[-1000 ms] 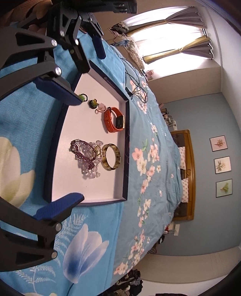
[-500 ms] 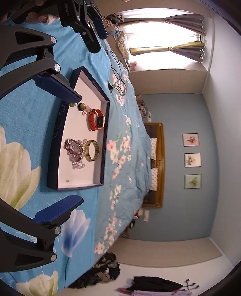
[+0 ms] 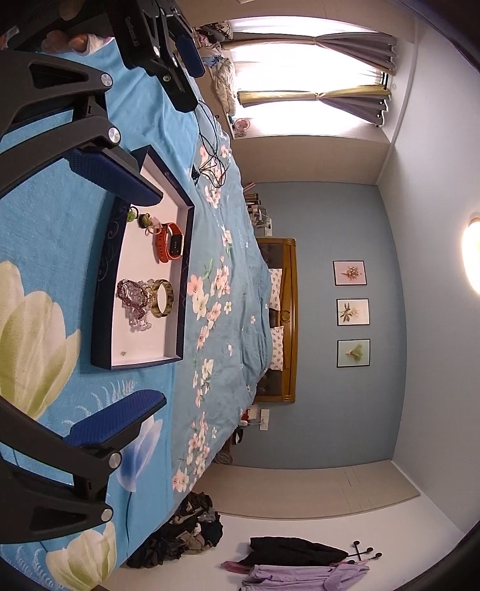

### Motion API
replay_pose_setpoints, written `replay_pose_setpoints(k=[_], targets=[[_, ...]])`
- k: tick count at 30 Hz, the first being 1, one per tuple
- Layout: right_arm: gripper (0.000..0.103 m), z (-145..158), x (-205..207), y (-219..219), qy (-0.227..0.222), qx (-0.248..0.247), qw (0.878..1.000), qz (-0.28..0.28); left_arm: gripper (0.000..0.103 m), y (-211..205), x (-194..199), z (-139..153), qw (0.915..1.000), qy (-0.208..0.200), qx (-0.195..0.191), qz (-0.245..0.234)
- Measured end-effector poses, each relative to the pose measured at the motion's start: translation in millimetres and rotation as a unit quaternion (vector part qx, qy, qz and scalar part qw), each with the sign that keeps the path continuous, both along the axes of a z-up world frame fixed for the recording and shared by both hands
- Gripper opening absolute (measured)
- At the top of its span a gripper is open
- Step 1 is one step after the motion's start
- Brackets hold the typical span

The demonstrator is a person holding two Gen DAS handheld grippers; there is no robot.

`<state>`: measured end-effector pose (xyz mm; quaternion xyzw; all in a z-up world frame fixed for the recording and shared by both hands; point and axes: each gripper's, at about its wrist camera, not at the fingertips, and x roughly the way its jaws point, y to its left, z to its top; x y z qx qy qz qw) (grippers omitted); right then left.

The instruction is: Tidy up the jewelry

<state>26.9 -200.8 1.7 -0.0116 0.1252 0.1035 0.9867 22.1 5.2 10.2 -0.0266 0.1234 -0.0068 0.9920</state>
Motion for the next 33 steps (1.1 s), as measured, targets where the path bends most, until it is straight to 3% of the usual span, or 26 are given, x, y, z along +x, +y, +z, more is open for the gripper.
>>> replay_pose_setpoints(k=[33], targets=[[0.096,6.3,-17.2,-5.6,-0.026,0.012,0.999,-0.015,0.097,1.8,-11.4,2.8,0.9999,-0.011,-0.004,0.005]])
